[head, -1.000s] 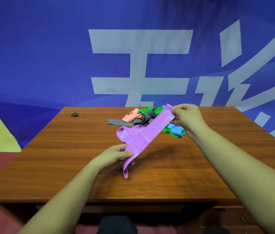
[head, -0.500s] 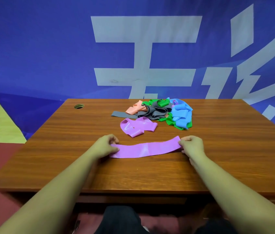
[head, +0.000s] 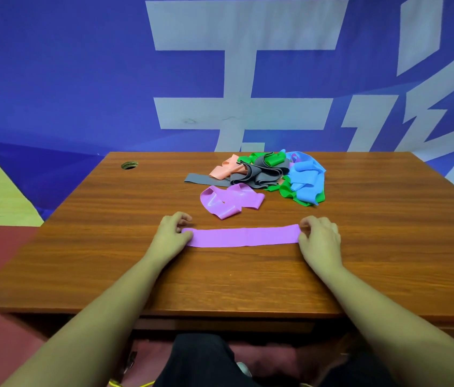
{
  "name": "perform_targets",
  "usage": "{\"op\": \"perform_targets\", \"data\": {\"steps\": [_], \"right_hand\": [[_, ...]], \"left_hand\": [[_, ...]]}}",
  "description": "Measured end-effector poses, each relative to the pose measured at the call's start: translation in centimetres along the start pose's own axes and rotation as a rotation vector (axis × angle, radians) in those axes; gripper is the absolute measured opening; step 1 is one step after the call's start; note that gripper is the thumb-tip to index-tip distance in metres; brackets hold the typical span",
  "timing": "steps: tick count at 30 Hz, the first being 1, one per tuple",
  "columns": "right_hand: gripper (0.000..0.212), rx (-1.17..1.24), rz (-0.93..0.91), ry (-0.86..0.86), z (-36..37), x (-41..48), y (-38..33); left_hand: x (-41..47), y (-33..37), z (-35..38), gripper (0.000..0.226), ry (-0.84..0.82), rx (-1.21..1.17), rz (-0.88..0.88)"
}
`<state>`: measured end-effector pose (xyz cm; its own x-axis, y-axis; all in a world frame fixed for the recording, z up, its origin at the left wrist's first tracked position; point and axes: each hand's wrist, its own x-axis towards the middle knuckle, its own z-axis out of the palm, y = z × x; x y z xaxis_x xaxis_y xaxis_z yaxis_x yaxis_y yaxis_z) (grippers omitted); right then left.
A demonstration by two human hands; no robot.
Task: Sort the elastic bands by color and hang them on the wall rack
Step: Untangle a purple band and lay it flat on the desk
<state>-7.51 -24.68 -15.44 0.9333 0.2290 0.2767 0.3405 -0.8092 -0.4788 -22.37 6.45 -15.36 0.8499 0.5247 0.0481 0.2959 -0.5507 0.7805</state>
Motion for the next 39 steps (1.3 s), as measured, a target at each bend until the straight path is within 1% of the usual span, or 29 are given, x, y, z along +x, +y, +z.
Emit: {"op": "perform_targets", "data": {"steps": [1, 2, 4, 5, 6, 7, 11, 13, 15, 17, 20, 22, 25, 28, 30, 32, 35, 36, 37, 39], "right_hand": [[0.029, 0.020, -0.067, 0.012, 0.1, 0.1, 0.1], [0.031, 0.053, -0.147, -0.013, 0.1, 0.2, 0.1], [0.038, 0.075, -0.302, -0.174, 0.1, 0.5, -0.2], [0.041, 0.049, -0.343, -0.259, 0.1, 0.6, -0.3], [0.042, 0.013, -0.352, -0.312, 0.0, 0.7, -0.4], [0.041, -0.008, -0.353, -0.325, -0.1, 0.9, -0.5], [0.034, -0.012, -0.362, -0.333, -0.5, 1.1, -0.3], [0.032, -0.030, -0.361, -0.339, -0.5, 1.1, -0.3], [0.026, -0.020, -0.342, -0.322, -0.5, 1.4, -0.7], [0.020, 0.038, -0.311, -0.292, -0.5, 2.1, -2.0], [0.021, 0.097, -0.290, -0.269, -0.2, 3.5, -5.3], [0.026, 0.125, -0.289, -0.287, 0.5, 4.5, -7.8], [0.034, 0.142, -0.325, -0.312, 2.1, 5.7, -10.2], [0.038, 0.130, -0.337, -0.393, 3.4, 6.4, -11.1], [0.032, 0.120, -0.341, -0.429, 4.2, 6.5, -11.1], [0.024, 0.154, -0.309, -0.423, 5.0, 6.5, -10.9], [0.005, 0.234, -0.269, -0.367, 5.6, 6.4, -10.8], [0.004, 0.284, -0.261, -0.347, 5.4, 6.5, -11.1], [0.009, 0.346, -0.252, -0.326, 4.9, 6.6, -11.5], [0.011, 0.478, -0.238, -0.283, 3.3, 7.0, -12.8]], "left_hand": [[-0.2, -0.1, 0.1, 0.033, -0.043, 0.029, 0.040], [-0.3, -0.3, 0.1, 0.039, -0.094, 0.086, 0.091], [-0.4, -0.4, -0.3, 0.050, -0.179, 0.188, 0.174], [-0.3, -0.5, -0.6, 0.051, -0.207, 0.206, 0.195], [-0.1, -0.6, -0.9, 0.051, -0.225, 0.215, 0.217], [0.2, -0.8, -1.2, 0.048, -0.236, 0.226, 0.236], [0.6, -1.0, -2.0, 0.032, -0.238, 0.269, 0.284], [0.6, -1.0, -1.9, 0.026, -0.218, 0.269, 0.280], [0.7, -0.8, -1.7, 0.019, -0.144, 0.249, 0.270], [1.2, 0.3, -1.4, 0.016, -0.049, 0.189, 0.250], [2.7, 2.9, -0.5, 0.007, 0.000, 0.125, 0.243], [3.9, 4.5, 0.6, 0.006, 0.004, 0.141, 0.247], [5.2, 5.4, 2.2, 0.021, -0.023, 0.131, 0.231], [6.4, 4.4, 3.4, 0.033, -0.088, 0.224, 0.280], [6.8, 3.8, 3.9, 0.028, -0.105, 0.286, 0.293], [7.1, 3.5, 4.2, 0.018, -0.076, 0.298, 0.304], [7.1, 4.3, 4.2, 0.007, -0.018, 0.182, 0.325], [7.1, 4.9, 4.0, 0.007, -0.003, 0.096, 0.313], [7.1, 5.5, 3.6, 0.009, 0.012, -0.004, 0.292], [7.3, 6.9, 2.5, 0.011, 0.024, -0.177, 0.257]]}}
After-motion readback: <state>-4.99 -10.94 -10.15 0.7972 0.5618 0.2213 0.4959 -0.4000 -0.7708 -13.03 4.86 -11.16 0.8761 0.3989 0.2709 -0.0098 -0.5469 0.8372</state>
